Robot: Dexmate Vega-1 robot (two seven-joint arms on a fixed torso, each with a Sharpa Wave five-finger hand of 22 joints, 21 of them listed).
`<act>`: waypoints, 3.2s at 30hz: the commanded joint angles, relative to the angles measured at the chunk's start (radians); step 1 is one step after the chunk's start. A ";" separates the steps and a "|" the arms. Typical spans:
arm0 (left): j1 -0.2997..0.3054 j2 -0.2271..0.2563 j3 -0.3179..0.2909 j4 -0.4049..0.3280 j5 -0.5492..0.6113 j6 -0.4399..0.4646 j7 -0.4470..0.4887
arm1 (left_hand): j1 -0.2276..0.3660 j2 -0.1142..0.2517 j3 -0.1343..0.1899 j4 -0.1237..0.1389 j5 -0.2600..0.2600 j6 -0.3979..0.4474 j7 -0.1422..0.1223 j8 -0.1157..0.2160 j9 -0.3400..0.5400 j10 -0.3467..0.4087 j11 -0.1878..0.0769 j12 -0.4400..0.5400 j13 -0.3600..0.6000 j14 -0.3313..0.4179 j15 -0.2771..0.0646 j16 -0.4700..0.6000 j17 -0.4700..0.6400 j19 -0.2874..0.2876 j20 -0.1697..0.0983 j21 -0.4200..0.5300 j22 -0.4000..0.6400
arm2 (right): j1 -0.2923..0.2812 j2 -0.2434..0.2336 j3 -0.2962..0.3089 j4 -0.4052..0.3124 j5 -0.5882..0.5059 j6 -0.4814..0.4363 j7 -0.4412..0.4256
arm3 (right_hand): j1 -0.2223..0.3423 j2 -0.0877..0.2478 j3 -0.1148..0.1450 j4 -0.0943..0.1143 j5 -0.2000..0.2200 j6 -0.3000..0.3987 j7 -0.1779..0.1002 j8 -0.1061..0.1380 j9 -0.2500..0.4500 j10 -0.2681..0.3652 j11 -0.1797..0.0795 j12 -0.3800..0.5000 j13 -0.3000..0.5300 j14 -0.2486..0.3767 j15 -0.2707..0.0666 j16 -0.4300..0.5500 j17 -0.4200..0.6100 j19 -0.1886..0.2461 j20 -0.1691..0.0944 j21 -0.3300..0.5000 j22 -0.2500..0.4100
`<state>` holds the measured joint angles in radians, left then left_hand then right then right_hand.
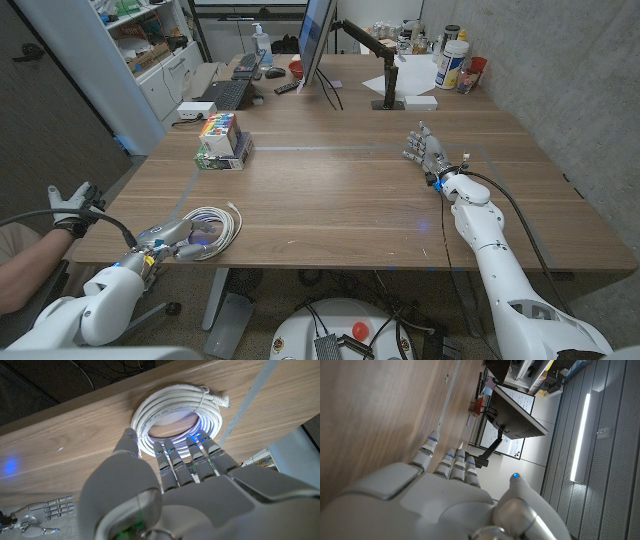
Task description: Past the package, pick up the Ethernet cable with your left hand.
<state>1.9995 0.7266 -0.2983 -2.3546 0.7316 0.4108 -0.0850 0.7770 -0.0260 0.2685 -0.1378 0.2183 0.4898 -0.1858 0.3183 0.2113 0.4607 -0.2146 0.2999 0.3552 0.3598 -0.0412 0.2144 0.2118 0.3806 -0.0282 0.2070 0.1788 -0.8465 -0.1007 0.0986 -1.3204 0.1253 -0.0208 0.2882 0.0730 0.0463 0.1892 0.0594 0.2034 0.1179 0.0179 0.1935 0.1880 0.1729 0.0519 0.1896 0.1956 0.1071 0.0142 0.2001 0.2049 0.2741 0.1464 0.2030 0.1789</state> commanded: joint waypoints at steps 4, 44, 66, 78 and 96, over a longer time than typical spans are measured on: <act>-0.012 0.018 0.016 0.016 -0.011 0.007 -0.002 | 0.009 -0.001 -0.005 -0.003 0.004 0.014 0.000 0.006 0.003 0.008 0.001 0.006 0.004 0.006 -0.166 0.006 0.002 0.008 -0.003 -0.002 0.002 | -0.002 0.000 0.003 -0.005 0.004 -0.003 0.003 | -0.004 0.001 -0.005 0.002 0.006 -0.004 0.001 0.005 0.004 -0.002 -0.002 0.007 0.000 -0.001 0.000 0.006 0.001 0.000 -0.003 -0.001 0.003; -0.015 0.078 0.031 0.028 -0.018 0.030 0.002 | 0.012 0.001 -0.008 -0.001 0.004 0.019 -0.002 0.011 0.003 0.011 0.001 0.004 0.008 0.012 -0.167 0.003 0.005 0.009 -0.003 -0.002 0.002 | -0.003 0.000 0.005 -0.007 0.007 -0.005 0.010 | -0.005 0.001 -0.006 0.002 0.006 -0.003 0.000 0.005 0.004 -0.004 -0.001 0.007 0.000 -0.003 0.001 0.006 0.001 -0.004 -0.002 -0.002 0.003; -0.014 0.090 0.043 0.046 0.012 -0.003 0.035 | 0.011 0.001 -0.010 0.001 0.004 0.023 0.000 0.015 0.003 0.018 0.001 0.004 0.011 0.021 -0.167 0.003 0.006 0.010 -0.004 -0.002 0.002 | -0.001 0.001 0.005 -0.006 0.008 -0.004 0.011 | -0.005 0.001 -0.007 0.003 0.006 -0.005 0.000 0.005 0.004 -0.004 -0.002 0.007 0.000 -0.004 0.002 0.006 0.001 -0.004 -0.002 -0.002 0.003; -0.004 0.075 0.049 0.048 0.029 -0.019 0.059 | 0.012 0.002 -0.011 0.002 0.005 0.035 0.000 0.021 0.003 0.025 0.002 0.006 0.013 0.031 -0.168 0.005 0.008 0.015 -0.005 -0.001 0.002 | 0.000 0.000 0.005 -0.003 0.010 0.000 0.017 | -0.006 0.001 -0.007 0.003 0.006 -0.004 -0.001 0.005 0.004 -0.004 -0.001 0.008 0.000 -0.006 0.003 0.005 0.001 -0.005 -0.002 -0.001 0.003; 0.015 0.062 0.054 0.088 0.030 -0.066 0.107 | 0.009 0.000 -0.013 0.003 0.005 0.037 0.001 0.023 0.002 0.028 0.002 0.006 0.015 0.035 -0.167 0.005 0.008 0.017 -0.004 0.000 0.002 | -0.002 -0.003 0.000 -0.007 0.005 -0.004 0.017 | -0.006 0.001 -0.007 0.003 0.007 -0.005 -0.001 0.005 0.004 -0.006 -0.001 0.007 0.000 -0.005 0.002 0.006 0.001 -0.005 -0.001 -0.001 0.003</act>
<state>1.9994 0.7968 -0.2482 -2.2958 0.7593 0.3766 -0.0144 0.7770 -0.0260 0.2564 -0.1337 0.2181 0.5181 -0.1895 0.3365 0.2118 0.4801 -0.2126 0.2999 0.3644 0.3850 -0.0410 0.2144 0.2162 0.3929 -0.0336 0.2070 0.1788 -0.8477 -0.1009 0.1028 -1.3260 0.1346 -0.0233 0.3045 0.0730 0.0463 0.1850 0.0636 0.2034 0.1179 0.0179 0.1935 0.1880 0.1729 0.0519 0.1895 0.1956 0.1053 0.0159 0.2001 0.2049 0.2704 0.1428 0.2030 0.1789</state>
